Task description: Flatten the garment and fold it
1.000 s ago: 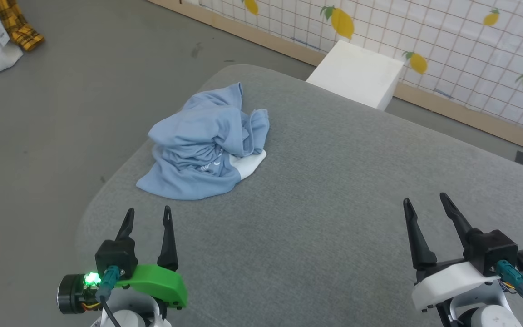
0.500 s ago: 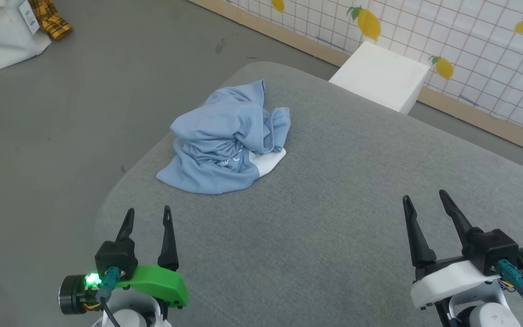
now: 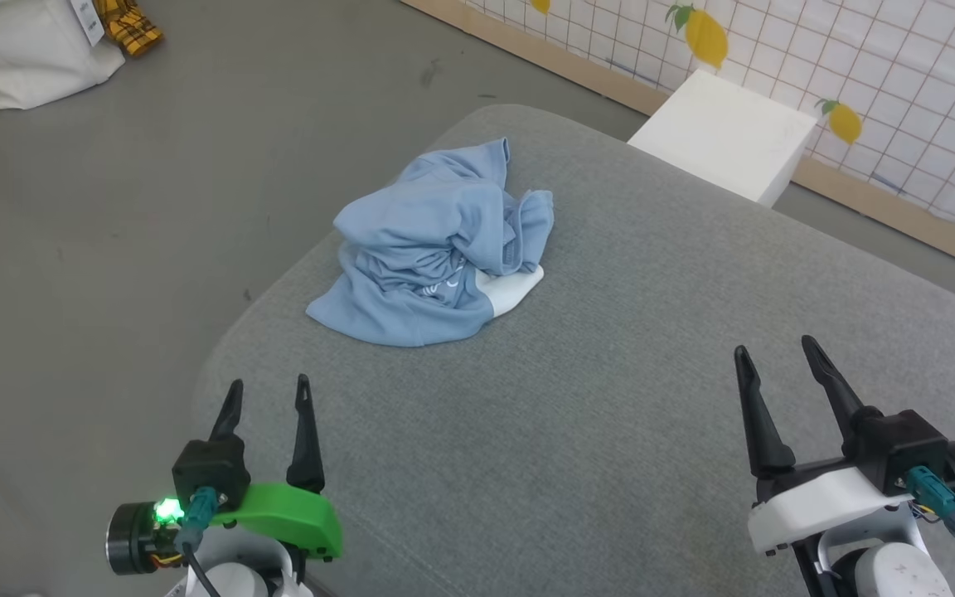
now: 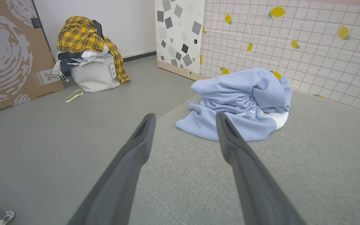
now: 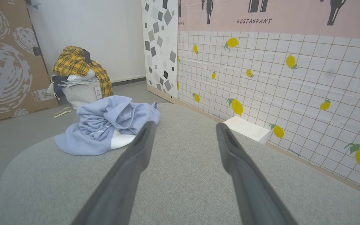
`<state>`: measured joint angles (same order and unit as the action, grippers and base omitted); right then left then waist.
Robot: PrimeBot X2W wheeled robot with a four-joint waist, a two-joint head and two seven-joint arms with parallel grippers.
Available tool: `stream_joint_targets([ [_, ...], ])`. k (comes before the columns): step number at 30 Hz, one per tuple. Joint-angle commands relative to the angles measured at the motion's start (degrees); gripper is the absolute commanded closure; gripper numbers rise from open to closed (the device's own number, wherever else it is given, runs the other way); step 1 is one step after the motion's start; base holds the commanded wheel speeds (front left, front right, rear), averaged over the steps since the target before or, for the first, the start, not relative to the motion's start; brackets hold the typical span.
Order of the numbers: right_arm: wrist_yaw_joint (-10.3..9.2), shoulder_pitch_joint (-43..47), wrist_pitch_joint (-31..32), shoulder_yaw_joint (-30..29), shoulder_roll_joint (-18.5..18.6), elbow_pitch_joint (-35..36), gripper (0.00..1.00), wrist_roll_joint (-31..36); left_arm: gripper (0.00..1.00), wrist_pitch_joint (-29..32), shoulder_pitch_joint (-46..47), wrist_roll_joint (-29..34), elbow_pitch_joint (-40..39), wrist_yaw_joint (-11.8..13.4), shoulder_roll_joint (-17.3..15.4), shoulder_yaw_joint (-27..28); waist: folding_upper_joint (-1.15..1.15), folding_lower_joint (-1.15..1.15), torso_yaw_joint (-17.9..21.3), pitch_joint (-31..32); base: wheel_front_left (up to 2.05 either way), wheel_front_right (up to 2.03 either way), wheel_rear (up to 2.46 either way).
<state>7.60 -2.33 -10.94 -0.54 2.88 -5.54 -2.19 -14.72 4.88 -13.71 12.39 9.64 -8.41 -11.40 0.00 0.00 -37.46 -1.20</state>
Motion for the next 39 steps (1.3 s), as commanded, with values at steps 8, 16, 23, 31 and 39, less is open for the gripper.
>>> stream_joint_targets([
  [8,-0.11,-2.91,0.73,1.24,-0.01,1.41,0.00,0.46,0.00,0.17,4.47,-3.81,0.28,-0.49,0.05,2.53,0.00,0.00,4.65,-4.80,0.00,0.00,0.00],
  [16,-0.11,-6.09,1.72,1.36,-0.01,3.60,0.00,2.25,0.00,7.77,19.11,-10.64,6.20,-3.48,-2.20,7.01,0.00,0.00,11.87,-13.40,0.00,0.00,0.00],
  [23,-0.11,-9.38,1.32,1.81,-0.01,4.02,0.00,2.92,0.00,16.41,31.03,-16.91,14.28,-5.84,-6.14,11.24,0.00,0.00,18.51,-20.36,0.00,0.00,0.00],
  [31,-0.11,-14.12,0.25,3.63,-0.01,4.04,0.00,2.66,0.00,28.65,37.56,-21.96,20.87,-4.76,-12.25,15.46,0.00,0.00,25.77,-27.85,0.00,0.00,0.00],
  [39,-0.11,-17.19,-1.45,4.79,-0.01,2.71,0.00,1.11,0.00,43.07,35.16,-25.81,19.96,0.56,-17.39,19.10,0.00,0.00,31.44,-34.29,0.00,0.00,0.00],
])
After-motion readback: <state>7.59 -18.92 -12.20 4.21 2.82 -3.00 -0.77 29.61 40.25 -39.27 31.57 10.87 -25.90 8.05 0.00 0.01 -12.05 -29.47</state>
